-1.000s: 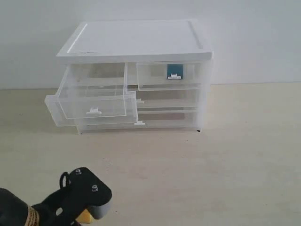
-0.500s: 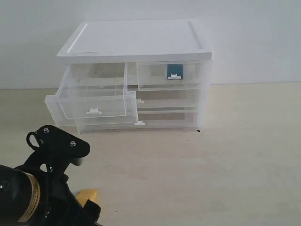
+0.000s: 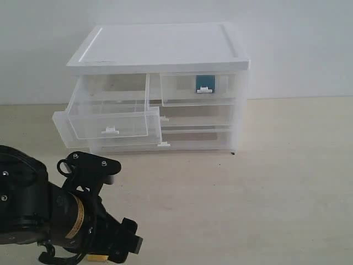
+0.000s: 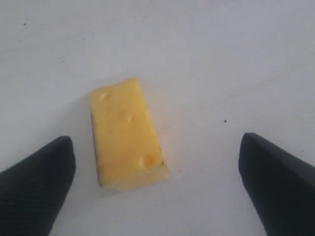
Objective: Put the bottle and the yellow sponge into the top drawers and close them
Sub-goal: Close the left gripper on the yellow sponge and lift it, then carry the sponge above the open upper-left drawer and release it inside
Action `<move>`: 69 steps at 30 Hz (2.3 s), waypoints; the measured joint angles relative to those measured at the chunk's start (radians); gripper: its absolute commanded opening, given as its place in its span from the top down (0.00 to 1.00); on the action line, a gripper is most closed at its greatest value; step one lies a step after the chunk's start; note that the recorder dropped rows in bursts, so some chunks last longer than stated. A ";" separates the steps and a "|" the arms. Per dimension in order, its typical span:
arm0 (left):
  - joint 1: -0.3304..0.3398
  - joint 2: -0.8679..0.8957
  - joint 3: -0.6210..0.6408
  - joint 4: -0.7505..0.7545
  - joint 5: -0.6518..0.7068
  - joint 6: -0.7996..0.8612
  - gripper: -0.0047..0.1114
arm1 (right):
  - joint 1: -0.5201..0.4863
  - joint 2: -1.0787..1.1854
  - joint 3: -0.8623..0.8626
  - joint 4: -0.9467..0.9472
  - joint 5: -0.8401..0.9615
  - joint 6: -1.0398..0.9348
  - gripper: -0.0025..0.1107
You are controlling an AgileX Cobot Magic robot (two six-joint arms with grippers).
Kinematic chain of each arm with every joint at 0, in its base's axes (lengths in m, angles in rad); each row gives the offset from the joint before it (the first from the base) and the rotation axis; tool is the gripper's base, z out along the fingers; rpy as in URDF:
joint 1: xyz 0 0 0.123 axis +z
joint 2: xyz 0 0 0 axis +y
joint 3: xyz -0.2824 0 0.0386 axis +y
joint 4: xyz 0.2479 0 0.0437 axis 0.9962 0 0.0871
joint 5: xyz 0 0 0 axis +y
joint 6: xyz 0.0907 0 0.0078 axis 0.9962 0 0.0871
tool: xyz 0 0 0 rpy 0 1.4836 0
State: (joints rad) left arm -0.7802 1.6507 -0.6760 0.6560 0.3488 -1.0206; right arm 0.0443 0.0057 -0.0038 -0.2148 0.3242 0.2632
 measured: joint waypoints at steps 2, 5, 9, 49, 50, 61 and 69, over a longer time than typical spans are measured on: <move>0.000 0.025 -0.012 0.010 0.000 -0.010 0.26 | 0.000 0.000 0.000 0.000 0.000 0.000 0.98; 0.000 0.043 -0.020 0.052 0.007 -0.053 0.26 | 0.000 0.000 0.000 0.000 0.000 0.000 0.98; 0.000 0.054 -0.021 0.131 0.013 -0.140 0.28 | 0.000 0.000 0.000 0.000 0.000 0.000 0.98; 0.000 -0.317 -0.069 -0.887 0.218 1.483 0.92 | 0.000 0.000 0.000 0.000 0.002 0.000 0.98; 0.000 -0.336 -0.088 -0.917 0.240 1.534 0.92 | 0.000 0.000 0.000 0.000 0.002 0.000 0.98; 0.106 -0.440 -0.349 -0.964 0.302 1.706 0.92 | 0.000 0.000 0.000 0.000 0.002 0.000 0.98; 0.250 -0.409 -0.444 -0.964 0.329 1.830 0.92 | 0.000 0.000 0.000 0.000 0.002 0.000 0.98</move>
State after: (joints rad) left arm -0.5301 1.2418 -1.1204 -0.3081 0.6775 0.8096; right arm 0.0443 0.0057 -0.0038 -0.2148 0.3258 0.2632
